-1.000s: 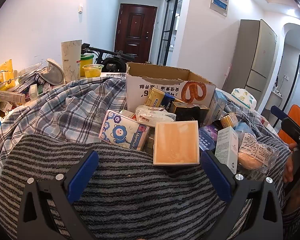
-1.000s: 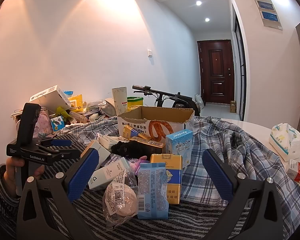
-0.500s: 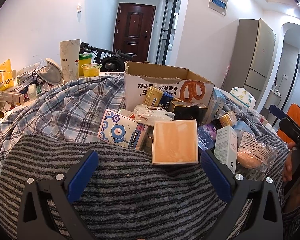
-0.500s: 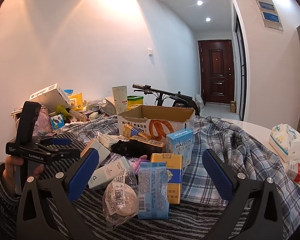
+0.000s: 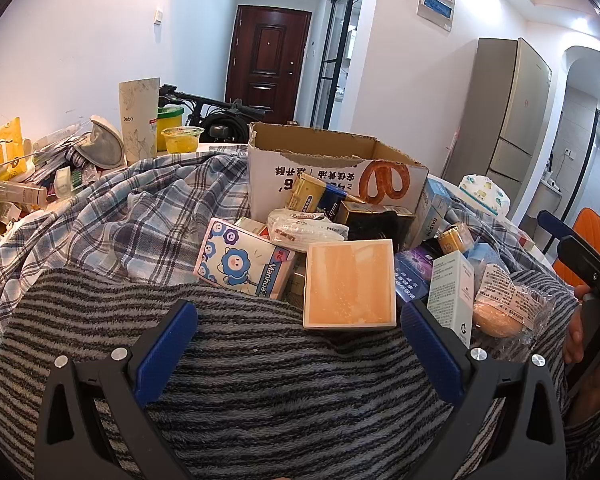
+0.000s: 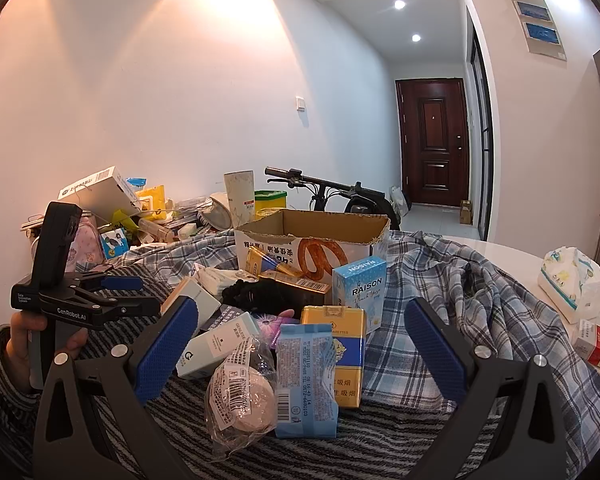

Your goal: Organize objects

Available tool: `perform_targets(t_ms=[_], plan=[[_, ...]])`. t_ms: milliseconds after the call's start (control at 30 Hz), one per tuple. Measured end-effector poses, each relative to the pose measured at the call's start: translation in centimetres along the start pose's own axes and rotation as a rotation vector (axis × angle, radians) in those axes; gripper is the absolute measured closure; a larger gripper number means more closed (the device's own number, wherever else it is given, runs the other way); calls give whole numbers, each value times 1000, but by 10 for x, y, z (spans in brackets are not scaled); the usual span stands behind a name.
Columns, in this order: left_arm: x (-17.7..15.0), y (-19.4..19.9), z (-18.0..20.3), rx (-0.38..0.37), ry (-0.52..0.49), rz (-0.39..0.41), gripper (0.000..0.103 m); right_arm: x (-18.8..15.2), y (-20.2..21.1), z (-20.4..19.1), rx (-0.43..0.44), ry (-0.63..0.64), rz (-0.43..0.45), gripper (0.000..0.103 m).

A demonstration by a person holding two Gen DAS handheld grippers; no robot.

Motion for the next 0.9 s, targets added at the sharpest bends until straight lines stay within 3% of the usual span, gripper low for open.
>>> perform_targets(t_ms=[900], plan=[[2,1,2,2,-1,-11,0,-1,-3,-1,-8,8,-23,0]])
Point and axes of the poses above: each gripper's, at about its wrist camera, not at the fingertips, and y roughly against the way its jaws point, z to its right, x to its top, the point moved 1 cm from there along -y, roughly the way its jaws point, and after that the axes turned 15 degrees about -z, right-handed, at the moved point
